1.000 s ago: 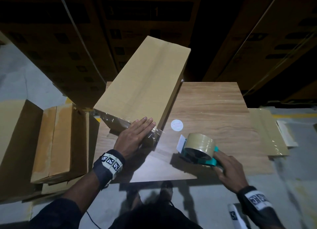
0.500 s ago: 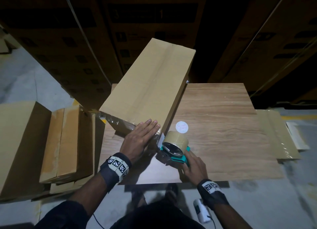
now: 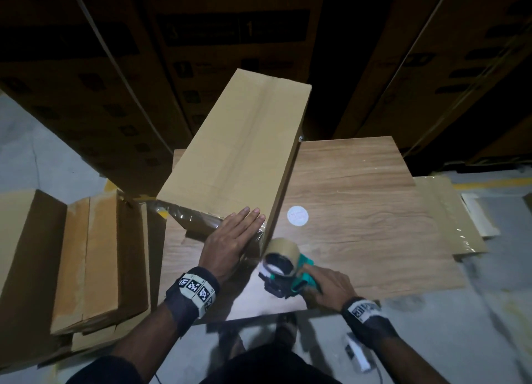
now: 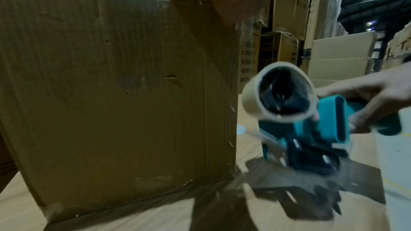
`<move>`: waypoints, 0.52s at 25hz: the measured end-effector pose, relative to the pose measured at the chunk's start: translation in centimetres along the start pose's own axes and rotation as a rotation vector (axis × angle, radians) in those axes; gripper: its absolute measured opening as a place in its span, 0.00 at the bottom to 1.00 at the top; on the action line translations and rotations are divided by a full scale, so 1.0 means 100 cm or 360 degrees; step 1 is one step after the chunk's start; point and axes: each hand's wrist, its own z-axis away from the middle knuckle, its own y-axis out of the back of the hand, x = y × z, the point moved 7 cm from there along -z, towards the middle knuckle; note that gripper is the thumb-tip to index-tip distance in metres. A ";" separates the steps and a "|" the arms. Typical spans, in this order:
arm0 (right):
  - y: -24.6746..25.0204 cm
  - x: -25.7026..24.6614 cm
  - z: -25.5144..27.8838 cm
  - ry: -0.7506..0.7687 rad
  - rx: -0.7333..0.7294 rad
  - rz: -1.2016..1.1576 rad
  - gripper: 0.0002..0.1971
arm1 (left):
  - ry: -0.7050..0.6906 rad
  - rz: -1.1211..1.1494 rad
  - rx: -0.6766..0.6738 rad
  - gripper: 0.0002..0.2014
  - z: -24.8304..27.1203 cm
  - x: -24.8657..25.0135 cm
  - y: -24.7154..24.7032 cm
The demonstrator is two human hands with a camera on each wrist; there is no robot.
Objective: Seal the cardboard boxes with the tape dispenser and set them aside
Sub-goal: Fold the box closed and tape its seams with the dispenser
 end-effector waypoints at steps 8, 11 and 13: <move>-0.016 0.084 0.018 -0.0828 0.0449 -0.2076 0.22 | 0.0122 0.0015 -0.0080 0.44 -0.028 0.025 -0.005; -0.036 0.094 0.013 -0.1107 0.0569 -0.2569 0.25 | 0.0177 -0.0041 -0.0371 0.54 -0.051 0.054 -0.022; -0.045 0.101 0.007 -0.1242 0.0688 -0.2715 0.23 | 0.0170 -0.0044 -0.0471 0.56 -0.062 0.068 -0.035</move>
